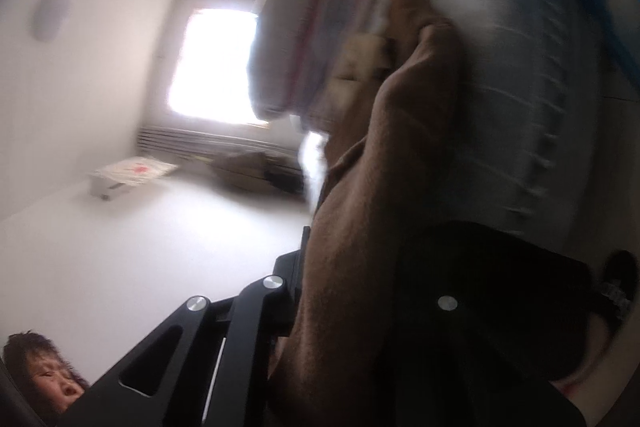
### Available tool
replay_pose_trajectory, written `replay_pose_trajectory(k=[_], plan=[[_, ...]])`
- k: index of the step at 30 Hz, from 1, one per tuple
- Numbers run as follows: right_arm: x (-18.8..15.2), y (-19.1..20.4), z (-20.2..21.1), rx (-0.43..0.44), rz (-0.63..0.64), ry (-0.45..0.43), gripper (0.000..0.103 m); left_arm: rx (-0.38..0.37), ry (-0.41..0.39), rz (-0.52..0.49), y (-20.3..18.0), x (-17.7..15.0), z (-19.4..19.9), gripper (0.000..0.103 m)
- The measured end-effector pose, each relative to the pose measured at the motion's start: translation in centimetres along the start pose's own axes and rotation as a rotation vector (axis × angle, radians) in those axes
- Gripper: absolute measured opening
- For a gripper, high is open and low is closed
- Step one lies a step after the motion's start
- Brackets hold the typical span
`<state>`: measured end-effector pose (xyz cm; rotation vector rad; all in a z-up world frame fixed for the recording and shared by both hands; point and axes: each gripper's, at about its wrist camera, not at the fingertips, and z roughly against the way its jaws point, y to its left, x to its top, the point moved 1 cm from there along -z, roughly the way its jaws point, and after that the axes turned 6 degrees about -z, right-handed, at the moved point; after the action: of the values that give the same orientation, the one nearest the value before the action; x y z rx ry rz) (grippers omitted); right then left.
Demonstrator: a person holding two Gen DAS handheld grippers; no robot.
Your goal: Fold large clothes
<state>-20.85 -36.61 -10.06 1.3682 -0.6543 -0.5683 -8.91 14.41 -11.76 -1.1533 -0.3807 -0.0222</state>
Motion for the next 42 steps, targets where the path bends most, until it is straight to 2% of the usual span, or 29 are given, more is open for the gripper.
replay_pose_trajectory(k=[2,6,11,13,15,19,22,33,42], plan=[[0.1,1.3,-0.5,0.092,0.019,-0.015,0.009,-0.044,-0.024,-0.046,-2.5,0.5,0.6,0.007],[0.2,3.5,0.0,0.212,0.053,-0.028,0.009,-0.110,-0.055,-0.151,-7.9,0.7,2.0,0.007],[-0.7,6.0,3.6,0.277,0.101,-0.058,0.009,-0.155,-0.080,-0.215,-11.1,-0.5,4.7,0.007],[-1.4,5.8,5.0,0.273,0.094,-0.072,0.009,-0.150,-0.086,-0.202,-10.8,-0.9,5.5,0.007],[-2.0,4.3,5.8,0.256,0.054,-0.084,0.009,-0.144,-0.089,-0.150,-8.5,-1.8,6.4,0.007],[-2.6,-1.1,6.7,0.260,-0.082,-0.122,0.009,-0.141,-0.102,-0.026,-4.0,-2.0,6.6,0.007],[-2.5,-2.8,7.0,0.274,-0.130,-0.134,0.009,-0.143,-0.102,0.020,-2.2,-1.8,6.2,0.007],[2.4,1.7,4.5,0.286,-0.052,-0.105,0.010,-0.180,-0.165,0.019,-2.8,3.3,5.8,0.007],[8.5,4.8,0.0,0.261,-0.009,-0.088,0.011,-0.196,-0.195,0.008,-3.1,9.4,4.7,0.008]])
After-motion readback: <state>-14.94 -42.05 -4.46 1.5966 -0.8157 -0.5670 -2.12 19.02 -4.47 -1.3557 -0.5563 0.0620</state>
